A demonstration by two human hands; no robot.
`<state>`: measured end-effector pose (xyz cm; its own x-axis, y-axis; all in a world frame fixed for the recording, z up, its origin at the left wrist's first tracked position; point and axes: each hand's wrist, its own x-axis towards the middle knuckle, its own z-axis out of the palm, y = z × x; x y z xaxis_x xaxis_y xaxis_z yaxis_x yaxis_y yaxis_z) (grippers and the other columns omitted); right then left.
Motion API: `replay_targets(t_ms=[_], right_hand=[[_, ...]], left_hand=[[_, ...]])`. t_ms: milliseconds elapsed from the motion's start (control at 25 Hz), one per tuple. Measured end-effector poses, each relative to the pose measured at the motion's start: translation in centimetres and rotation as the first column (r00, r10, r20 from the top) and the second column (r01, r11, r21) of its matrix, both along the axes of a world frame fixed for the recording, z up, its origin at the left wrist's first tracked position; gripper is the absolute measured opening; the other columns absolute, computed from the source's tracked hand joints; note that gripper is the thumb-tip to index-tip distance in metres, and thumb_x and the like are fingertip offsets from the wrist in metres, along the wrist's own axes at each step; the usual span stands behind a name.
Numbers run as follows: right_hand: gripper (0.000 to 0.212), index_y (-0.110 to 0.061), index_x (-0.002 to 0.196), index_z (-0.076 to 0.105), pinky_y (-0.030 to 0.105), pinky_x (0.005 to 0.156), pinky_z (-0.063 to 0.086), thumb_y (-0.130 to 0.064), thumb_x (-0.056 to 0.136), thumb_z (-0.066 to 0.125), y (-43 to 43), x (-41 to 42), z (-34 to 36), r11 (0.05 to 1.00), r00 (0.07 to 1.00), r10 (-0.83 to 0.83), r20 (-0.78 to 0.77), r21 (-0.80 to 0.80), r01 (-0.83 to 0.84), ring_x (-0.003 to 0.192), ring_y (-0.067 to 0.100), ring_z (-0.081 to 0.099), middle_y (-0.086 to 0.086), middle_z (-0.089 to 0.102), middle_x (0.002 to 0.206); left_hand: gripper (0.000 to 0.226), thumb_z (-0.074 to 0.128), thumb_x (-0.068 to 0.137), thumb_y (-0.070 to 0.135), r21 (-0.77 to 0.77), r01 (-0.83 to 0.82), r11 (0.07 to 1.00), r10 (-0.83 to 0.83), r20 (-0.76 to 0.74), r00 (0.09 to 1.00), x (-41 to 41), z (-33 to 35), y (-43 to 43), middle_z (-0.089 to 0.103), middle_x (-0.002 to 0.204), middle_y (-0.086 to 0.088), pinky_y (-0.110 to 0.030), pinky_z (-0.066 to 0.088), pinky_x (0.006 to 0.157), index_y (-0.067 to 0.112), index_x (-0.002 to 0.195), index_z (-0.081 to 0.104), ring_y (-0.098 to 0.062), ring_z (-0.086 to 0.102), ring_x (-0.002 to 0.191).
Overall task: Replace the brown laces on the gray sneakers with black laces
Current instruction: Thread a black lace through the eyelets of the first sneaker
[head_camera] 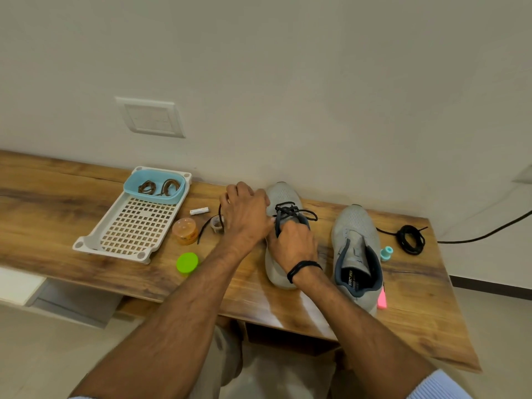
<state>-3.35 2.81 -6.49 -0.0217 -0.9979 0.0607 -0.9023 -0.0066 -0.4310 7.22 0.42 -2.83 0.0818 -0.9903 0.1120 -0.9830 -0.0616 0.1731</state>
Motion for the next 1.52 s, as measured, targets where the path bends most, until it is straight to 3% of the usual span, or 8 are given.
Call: replay_targets(t_ms=[120,360,560,760,1000,1160,1400,1520], right_hand=[[0.044,-0.009,0.097,0.068,0.033,0.065,0.048,-0.045,0.098,0.042,0.1,0.2,0.1,1.000,1.000,-0.017,-0.012,0.004,0.017,0.086,0.032,0.066,0.011,0.067,0.098],[0.034,-0.005,0.098,0.066,0.032,0.065,0.046,-0.032,0.098,0.045,0.0,0.1,0.7,0.997,0.998,-0.063,-0.019,0.053,0.064,0.090,0.032,0.066,0.013,0.068,0.099],[0.033,-0.005,0.088,0.066,0.029,0.060,0.042,-0.029,0.096,0.045,0.1,-0.1,1.1,0.995,0.997,-0.065,-0.032,0.076,0.068,0.085,0.030,0.065,0.012,0.069,0.092],[0.033,-0.007,0.087,0.066,0.029,0.060,0.041,-0.032,0.096,0.046,0.1,-0.2,1.2,0.993,0.996,-0.094,-0.005,0.075,0.094,0.083,0.030,0.065,0.011,0.068,0.090],[0.033,-0.009,0.086,0.066,0.029,0.060,0.041,-0.033,0.096,0.046,0.2,-0.2,1.2,0.993,0.996,-0.094,0.001,0.073,0.094,0.082,0.029,0.065,0.009,0.068,0.089],[0.034,-0.009,0.085,0.066,0.029,0.059,0.040,-0.034,0.096,0.046,0.3,-0.1,1.2,0.993,0.996,-0.091,-0.003,0.069,0.091,0.079,0.027,0.064,0.007,0.065,0.085],[0.036,-0.018,0.053,0.048,0.024,0.042,0.027,-0.033,0.084,0.055,-0.2,-1.4,1.7,0.992,0.995,-0.039,0.097,0.122,0.027,0.053,0.019,0.051,-0.001,0.052,0.056],[0.033,-0.019,0.048,0.047,0.022,0.041,0.025,-0.031,0.076,0.058,-0.2,-2.1,3.0,0.988,0.988,-0.052,0.144,0.152,0.029,0.045,0.013,0.044,-0.005,0.049,0.049]], left_hand=[[0.034,0.063,0.085,0.053,0.087,-0.040,0.995,0.030,0.111,0.993,-0.1,-0.1,-0.1,0.049,0.122,-0.009,-0.041,0.030,0.097,0.029,0.106,0.072,-0.030,0.038,0.117],[0.038,0.063,0.081,0.046,0.145,-0.168,0.975,0.156,0.089,0.984,0.1,0.9,0.4,0.050,0.125,-0.015,-0.042,0.031,0.099,0.014,0.100,0.069,-0.033,0.039,0.118],[0.047,0.064,0.081,0.052,0.320,-0.318,0.893,0.296,0.115,0.948,1.8,1.2,0.6,0.053,0.133,-0.017,-0.044,0.031,0.107,0.016,0.111,0.065,-0.034,0.039,0.127],[0.047,0.061,0.085,0.050,0.457,-0.299,0.838,0.307,0.059,0.950,2.5,1.4,0.9,0.062,0.124,-0.012,-0.040,0.044,0.099,0.014,0.116,0.063,-0.033,0.053,0.119],[0.023,0.057,0.090,0.033,0.615,-0.230,0.755,0.215,0.098,0.972,2.7,1.6,1.0,0.066,0.097,-0.008,-0.034,0.055,0.086,0.010,0.085,0.059,-0.025,0.066,0.098],[0.024,0.052,0.095,0.027,0.715,-0.190,0.673,0.181,0.090,0.979,2.7,1.7,0.9,0.069,0.105,-0.003,-0.035,0.055,0.092,0.011,0.107,0.063,-0.020,0.069,0.099],[0.020,0.051,0.096,0.026,0.664,-0.158,0.731,0.260,-0.056,0.964,2.3,1.5,1.4,0.074,0.074,-0.004,-0.031,0.058,0.082,0.008,0.089,0.055,-0.012,0.068,0.057],[0.024,0.051,0.096,0.016,0.623,-0.078,0.778,0.224,-0.160,0.961,1.9,0.9,0.5,0.075,0.087,-0.009,-0.035,0.059,0.082,0.008,0.119,0.053,-0.017,0.072,0.069]])
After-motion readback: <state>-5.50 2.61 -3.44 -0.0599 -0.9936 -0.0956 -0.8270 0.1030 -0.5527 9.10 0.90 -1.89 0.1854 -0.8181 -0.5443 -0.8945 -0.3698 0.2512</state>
